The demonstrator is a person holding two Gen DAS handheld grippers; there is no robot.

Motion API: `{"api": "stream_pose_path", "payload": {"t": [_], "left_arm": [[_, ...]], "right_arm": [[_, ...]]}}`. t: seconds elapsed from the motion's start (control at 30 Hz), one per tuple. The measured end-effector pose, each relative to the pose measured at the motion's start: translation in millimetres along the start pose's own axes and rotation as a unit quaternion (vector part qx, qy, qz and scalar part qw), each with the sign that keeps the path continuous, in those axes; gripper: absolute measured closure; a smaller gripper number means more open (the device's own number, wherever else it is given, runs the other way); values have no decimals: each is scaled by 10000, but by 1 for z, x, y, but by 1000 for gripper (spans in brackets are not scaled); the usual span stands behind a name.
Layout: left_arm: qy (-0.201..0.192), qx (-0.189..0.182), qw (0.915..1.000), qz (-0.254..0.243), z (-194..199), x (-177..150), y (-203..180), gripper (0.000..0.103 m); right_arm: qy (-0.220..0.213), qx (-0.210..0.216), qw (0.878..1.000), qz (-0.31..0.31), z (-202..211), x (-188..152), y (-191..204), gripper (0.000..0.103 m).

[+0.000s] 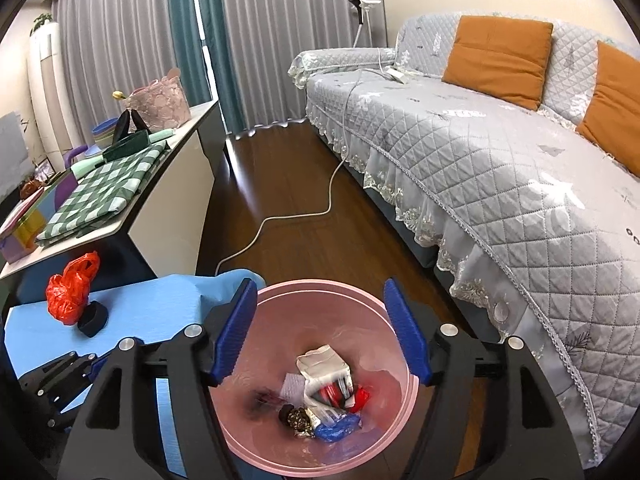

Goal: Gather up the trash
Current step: 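Open the left tool dropping the cloth while the right tool drops the wrapper into the bin, then move the left tool to the red plastic bag while the right tool moves to the black elastic band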

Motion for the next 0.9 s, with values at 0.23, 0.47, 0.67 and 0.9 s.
{"api": "stream_pose_path", "payload": {"t": [0.23, 0.47, 0.67, 0.9], "left_arm": [[-98, 202, 9997, 67, 30, -4, 23, 76], [-276, 533, 9978, 286, 78, -15, 67, 75], [-462, 874, 9926, 709, 119, -28, 123, 75], [-642, 1198, 9865, 914, 141, -33, 170, 75]], "right_arm": [[-117, 93, 9999, 43, 9, 5, 12, 37], [-229, 414, 9985, 281, 24, -1, 46, 37], [-192, 741, 9963, 384, 36, -14, 80, 38], [-208, 1192, 9907, 624, 46, -29, 127, 56]]}}
Point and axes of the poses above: each gripper's, at about its wrist camera, not at the fingertips, and z roughly against the way its jaws point, y to its left, x to its top, the point moved 5 cm from there along -z, roughly the way its jaws point, and after that the axes turned 6 degrees about -y, right-handed, at the moved point
